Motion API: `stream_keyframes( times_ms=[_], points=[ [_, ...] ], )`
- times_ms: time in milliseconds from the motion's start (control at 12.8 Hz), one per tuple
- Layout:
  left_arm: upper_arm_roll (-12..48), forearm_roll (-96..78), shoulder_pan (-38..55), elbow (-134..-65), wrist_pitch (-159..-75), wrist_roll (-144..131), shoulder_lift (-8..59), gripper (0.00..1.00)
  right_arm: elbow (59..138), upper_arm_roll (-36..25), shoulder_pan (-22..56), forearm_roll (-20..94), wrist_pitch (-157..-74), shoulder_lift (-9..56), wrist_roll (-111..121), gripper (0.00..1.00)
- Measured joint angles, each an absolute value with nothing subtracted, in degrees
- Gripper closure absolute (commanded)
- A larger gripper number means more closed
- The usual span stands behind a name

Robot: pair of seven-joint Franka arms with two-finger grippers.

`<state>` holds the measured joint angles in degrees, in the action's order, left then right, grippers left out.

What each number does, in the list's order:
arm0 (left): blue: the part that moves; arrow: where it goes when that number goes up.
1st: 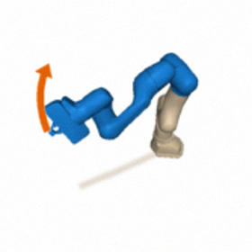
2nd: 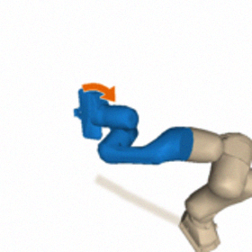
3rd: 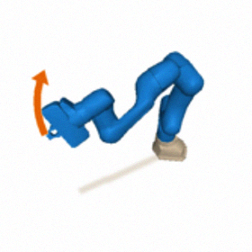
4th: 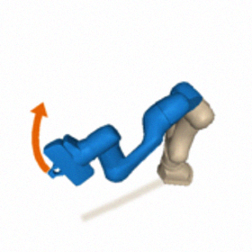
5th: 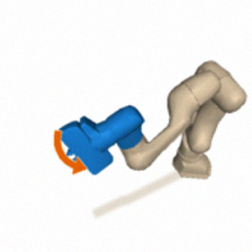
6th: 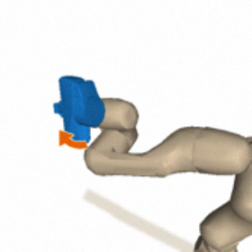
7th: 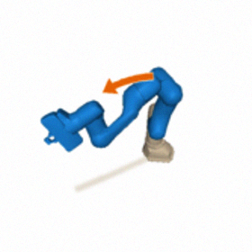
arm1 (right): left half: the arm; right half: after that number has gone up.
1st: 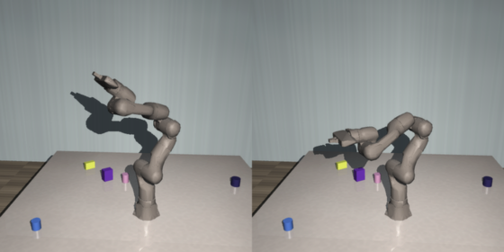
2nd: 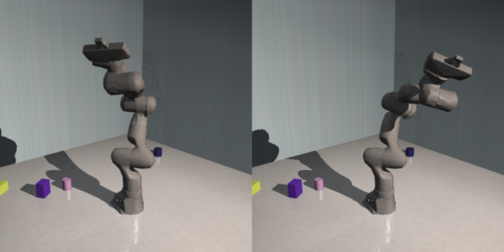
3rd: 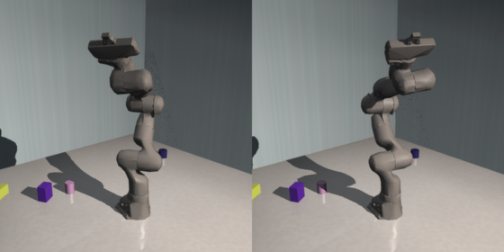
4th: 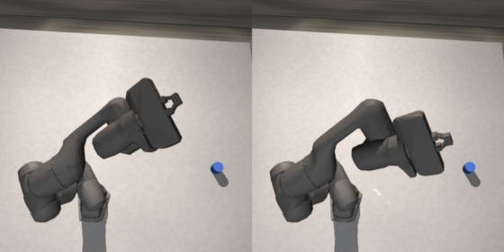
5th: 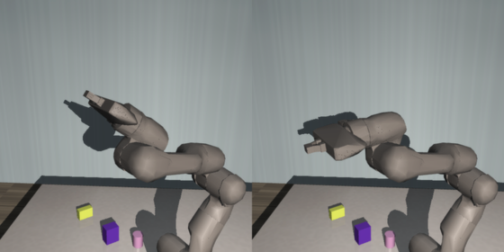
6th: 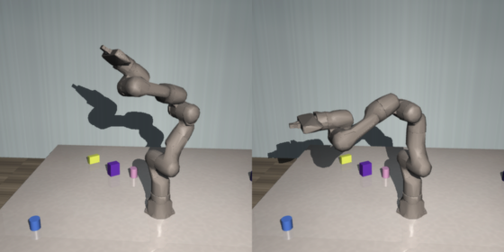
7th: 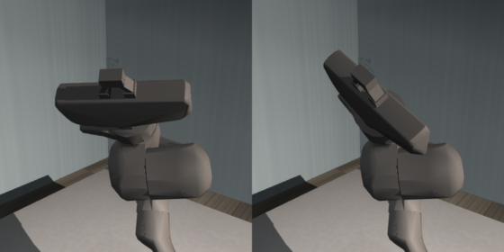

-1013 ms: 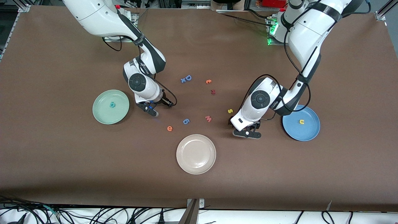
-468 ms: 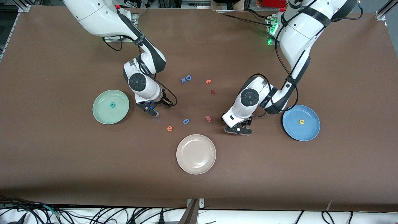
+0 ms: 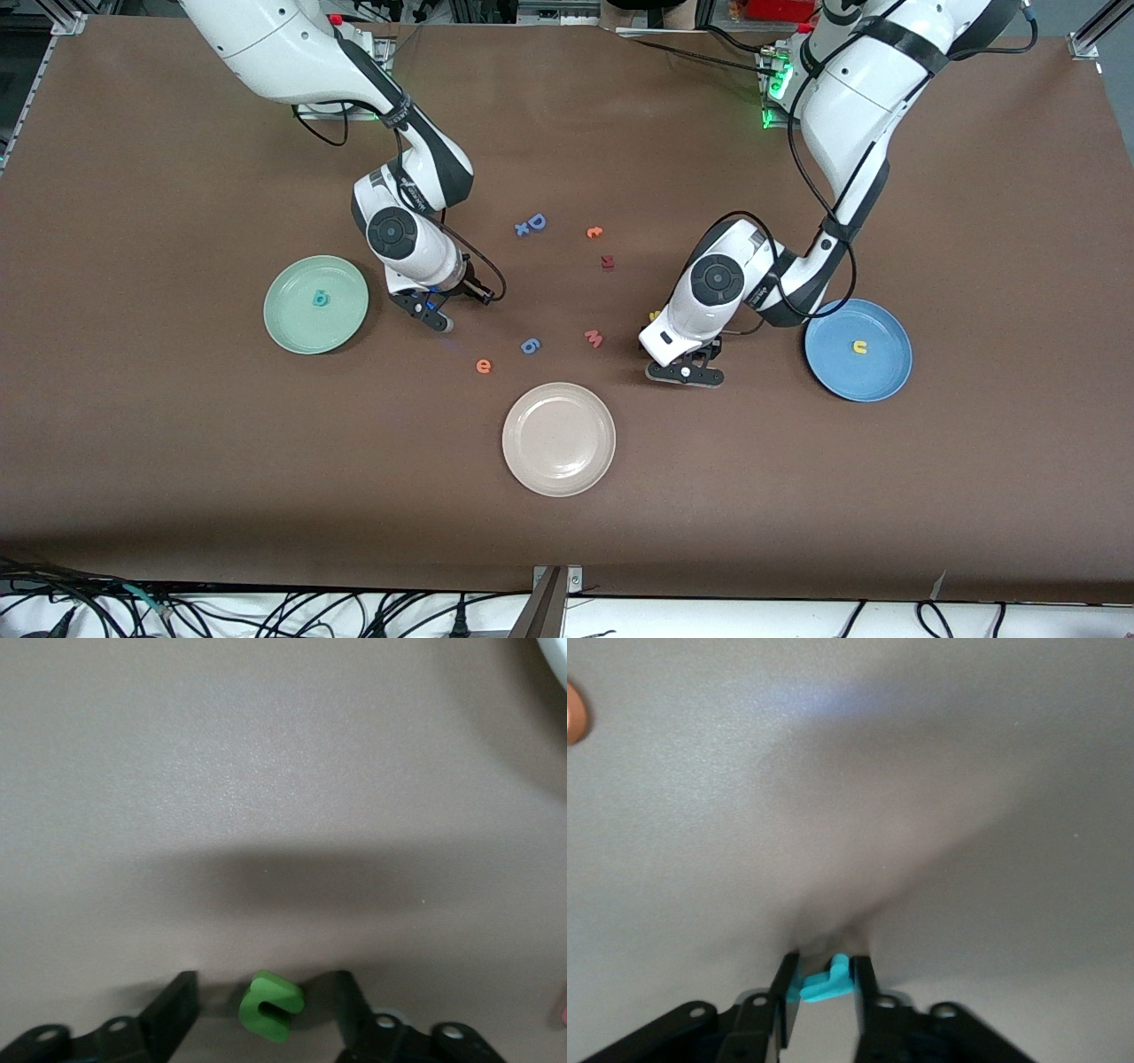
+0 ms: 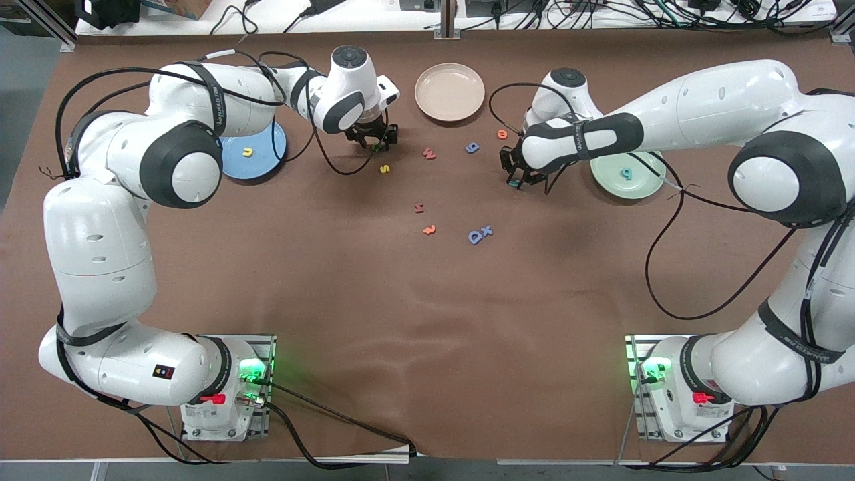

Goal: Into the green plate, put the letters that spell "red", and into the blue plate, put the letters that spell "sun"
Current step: 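Grasp the teal L letter with the right gripper while the left grasps green n, then release the teal letter on the green plate while the left releases on blue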

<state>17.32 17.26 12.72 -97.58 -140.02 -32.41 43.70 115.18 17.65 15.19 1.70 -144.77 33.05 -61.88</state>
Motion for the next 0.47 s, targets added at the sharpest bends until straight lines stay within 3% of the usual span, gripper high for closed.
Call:
stream_keyframes(
  times_ms=[156, 468],
  points=[
    [17.4, 17.3, 12.7, -97.6, -139.6, -32.5, 43.5, 0.80, 115.2, 17.7, 15.2, 1.7, -144.7, 33.0, -61.9, 0.80],
    [17.4, 17.3, 12.7, -97.5, -139.2, -32.5, 43.3, 0.80, 115.2, 17.7, 15.2, 1.7, -144.7, 33.0, -61.9, 0.81]
  ],
)
